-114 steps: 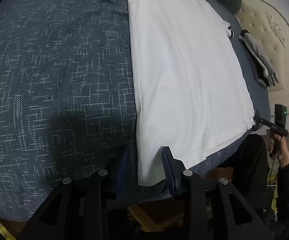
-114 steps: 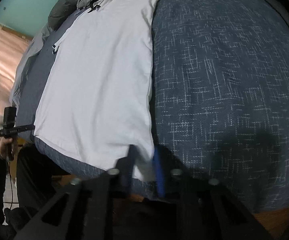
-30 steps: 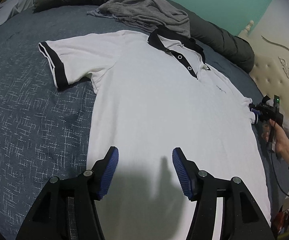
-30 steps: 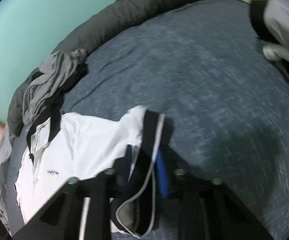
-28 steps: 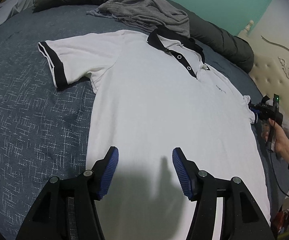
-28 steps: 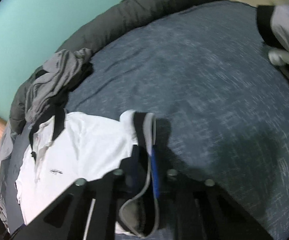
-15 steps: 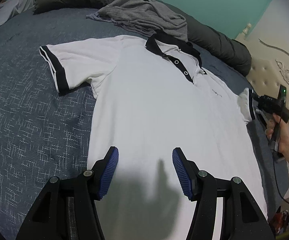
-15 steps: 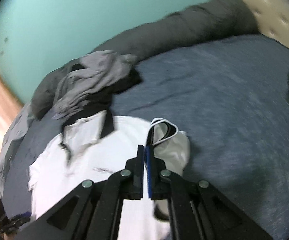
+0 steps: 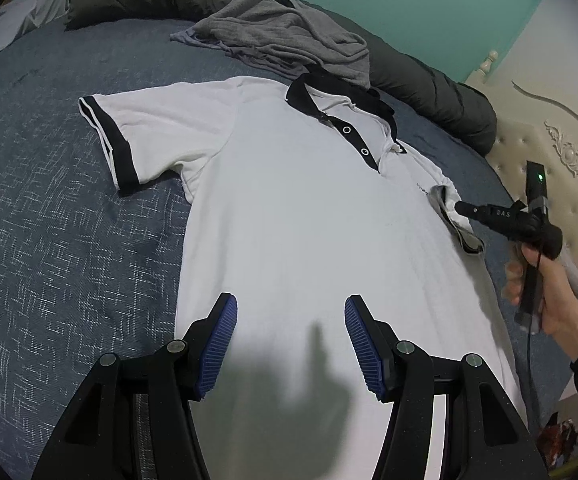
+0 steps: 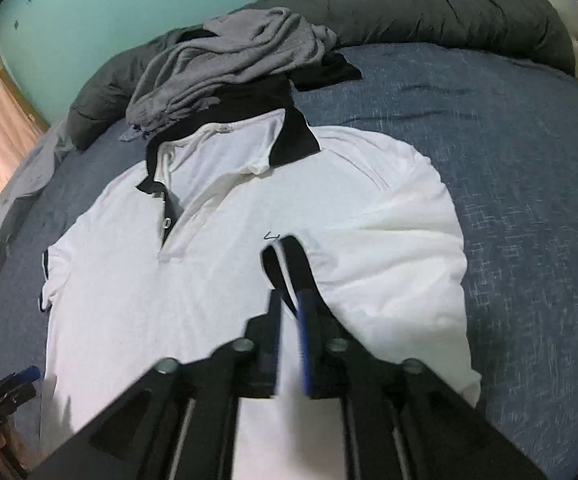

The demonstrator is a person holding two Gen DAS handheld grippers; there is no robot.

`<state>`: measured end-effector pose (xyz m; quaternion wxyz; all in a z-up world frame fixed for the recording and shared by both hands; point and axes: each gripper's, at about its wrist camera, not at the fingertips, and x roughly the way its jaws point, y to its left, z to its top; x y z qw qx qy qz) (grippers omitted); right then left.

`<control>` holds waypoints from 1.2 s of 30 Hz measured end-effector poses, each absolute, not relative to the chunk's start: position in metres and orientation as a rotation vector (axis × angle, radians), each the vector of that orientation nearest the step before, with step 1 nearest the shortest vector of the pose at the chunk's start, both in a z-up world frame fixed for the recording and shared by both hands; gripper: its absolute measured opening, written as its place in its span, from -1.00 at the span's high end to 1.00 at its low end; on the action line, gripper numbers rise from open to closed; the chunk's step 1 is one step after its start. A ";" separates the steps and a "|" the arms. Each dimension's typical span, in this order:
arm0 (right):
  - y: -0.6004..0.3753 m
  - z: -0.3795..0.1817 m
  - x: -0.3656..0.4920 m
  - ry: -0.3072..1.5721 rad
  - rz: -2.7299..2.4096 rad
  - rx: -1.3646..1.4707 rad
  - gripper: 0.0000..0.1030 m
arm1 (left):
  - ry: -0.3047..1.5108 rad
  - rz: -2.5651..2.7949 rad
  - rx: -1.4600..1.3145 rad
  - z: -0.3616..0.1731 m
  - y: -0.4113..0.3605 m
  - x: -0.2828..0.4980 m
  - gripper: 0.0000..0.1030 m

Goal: Fold clothes

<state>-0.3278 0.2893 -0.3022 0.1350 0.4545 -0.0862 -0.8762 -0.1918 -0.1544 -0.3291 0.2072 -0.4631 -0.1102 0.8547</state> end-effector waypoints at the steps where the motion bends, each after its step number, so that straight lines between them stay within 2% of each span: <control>1: 0.293 -0.296 -0.321 -0.269 -2.539 1.273 0.66 | -0.310 2.379 -1.290 -0.329 -0.155 -0.192 -0.17; 5: 0.318 -0.277 -0.311 -0.327 -2.628 1.183 0.62 | -0.314 2.379 -1.286 -0.328 -0.155 -0.191 -0.17; 8: 0.352 -0.279 -0.311 -0.426 -2.715 1.228 0.62 | -0.313 2.378 -1.287 -0.328 -0.155 -0.190 -0.17; 11: 0.363 -0.295 -0.309 -0.444 -2.686 1.294 0.62 | -0.306 2.376 -1.290 -0.329 -0.153 -0.190 -0.17; 21: 0.328 -0.348 -0.285 -0.331 -2.563 1.439 0.71 | -0.288 2.366 -1.306 -0.334 -0.148 -0.189 -0.17; 32: 0.359 -0.318 -0.261 -0.570 -2.698 1.234 0.71 | -0.304 2.347 -1.301 -0.329 -0.148 -0.187 -0.17; 36: 0.378 -0.319 -0.254 -0.674 -2.733 1.200 0.71 | -0.284 2.290 -1.314 -0.321 -0.118 -0.201 -0.17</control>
